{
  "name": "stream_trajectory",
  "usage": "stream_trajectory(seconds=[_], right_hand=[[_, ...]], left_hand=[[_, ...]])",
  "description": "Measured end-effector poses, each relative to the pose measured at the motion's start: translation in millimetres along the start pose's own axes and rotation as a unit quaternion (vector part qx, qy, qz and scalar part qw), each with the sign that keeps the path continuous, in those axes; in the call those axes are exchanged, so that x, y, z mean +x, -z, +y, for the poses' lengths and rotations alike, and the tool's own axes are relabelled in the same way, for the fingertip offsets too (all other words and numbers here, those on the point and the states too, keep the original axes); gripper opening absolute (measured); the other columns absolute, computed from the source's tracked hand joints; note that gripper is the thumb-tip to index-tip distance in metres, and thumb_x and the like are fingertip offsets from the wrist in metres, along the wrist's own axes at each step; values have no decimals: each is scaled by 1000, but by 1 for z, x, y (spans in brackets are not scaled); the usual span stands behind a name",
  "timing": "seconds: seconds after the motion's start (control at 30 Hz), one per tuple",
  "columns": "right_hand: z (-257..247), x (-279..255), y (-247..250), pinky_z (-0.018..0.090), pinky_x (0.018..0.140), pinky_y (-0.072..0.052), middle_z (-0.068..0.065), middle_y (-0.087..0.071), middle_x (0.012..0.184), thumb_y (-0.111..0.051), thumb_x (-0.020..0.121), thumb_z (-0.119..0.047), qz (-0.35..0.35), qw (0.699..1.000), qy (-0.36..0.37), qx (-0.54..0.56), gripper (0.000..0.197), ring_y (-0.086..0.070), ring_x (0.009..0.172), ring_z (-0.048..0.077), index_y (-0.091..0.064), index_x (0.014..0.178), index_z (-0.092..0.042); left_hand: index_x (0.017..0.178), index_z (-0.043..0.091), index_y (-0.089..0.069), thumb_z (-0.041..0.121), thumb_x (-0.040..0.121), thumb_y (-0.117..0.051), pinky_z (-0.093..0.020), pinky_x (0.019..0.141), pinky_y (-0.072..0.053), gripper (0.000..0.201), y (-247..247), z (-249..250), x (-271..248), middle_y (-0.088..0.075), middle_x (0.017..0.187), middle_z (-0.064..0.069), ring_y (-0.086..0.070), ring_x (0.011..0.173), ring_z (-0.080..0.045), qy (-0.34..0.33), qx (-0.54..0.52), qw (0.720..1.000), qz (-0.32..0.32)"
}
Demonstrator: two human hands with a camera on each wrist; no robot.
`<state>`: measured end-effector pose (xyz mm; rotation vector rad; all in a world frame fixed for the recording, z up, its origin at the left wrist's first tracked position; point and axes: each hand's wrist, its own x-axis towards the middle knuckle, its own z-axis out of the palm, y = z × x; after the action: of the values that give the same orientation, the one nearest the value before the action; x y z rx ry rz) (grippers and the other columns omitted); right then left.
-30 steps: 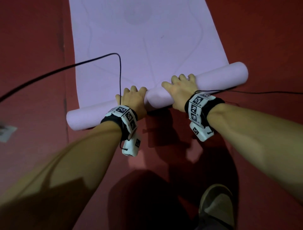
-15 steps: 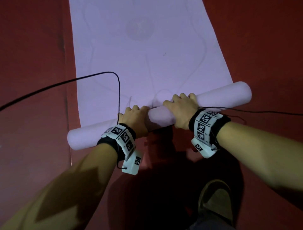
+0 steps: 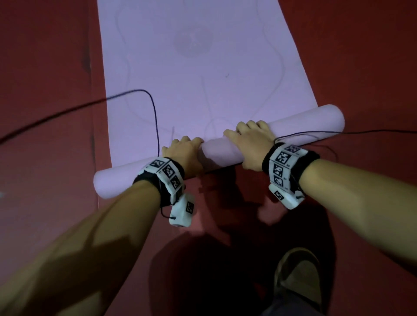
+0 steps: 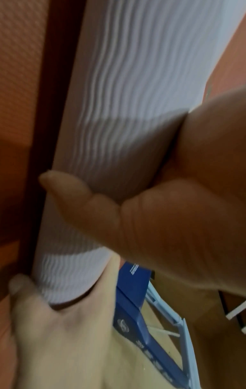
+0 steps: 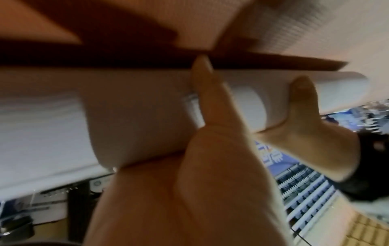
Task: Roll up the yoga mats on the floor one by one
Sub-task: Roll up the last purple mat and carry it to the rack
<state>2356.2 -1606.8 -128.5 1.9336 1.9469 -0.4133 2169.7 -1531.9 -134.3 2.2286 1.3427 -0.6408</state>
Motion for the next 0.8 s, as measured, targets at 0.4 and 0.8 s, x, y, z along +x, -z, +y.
stream_trajectory(seconds=[0.4,0.8], right_hand=[[6,20,12,44,93,-39,4,-52,119,-84,61,-45,-40,999,4,34,82,-51,111,27,-44,131,-28],[7,29,9,44,92,-39,3,-53,120,-84,60,-38,-1,1000,-17,25,81,-52,110,27,-44,130,-29]], left_hand=[[133,36,-45,44,68,-79,-51,99,-34,74,-9,-2,-2,-49,123,-4,-45,118,-32,-2,11,997,78],[138,34,-43,46,66,-83,-56,100,-37,84,10,-6,10,-50,129,-4,-45,124,-33,-2,21,998,54]])
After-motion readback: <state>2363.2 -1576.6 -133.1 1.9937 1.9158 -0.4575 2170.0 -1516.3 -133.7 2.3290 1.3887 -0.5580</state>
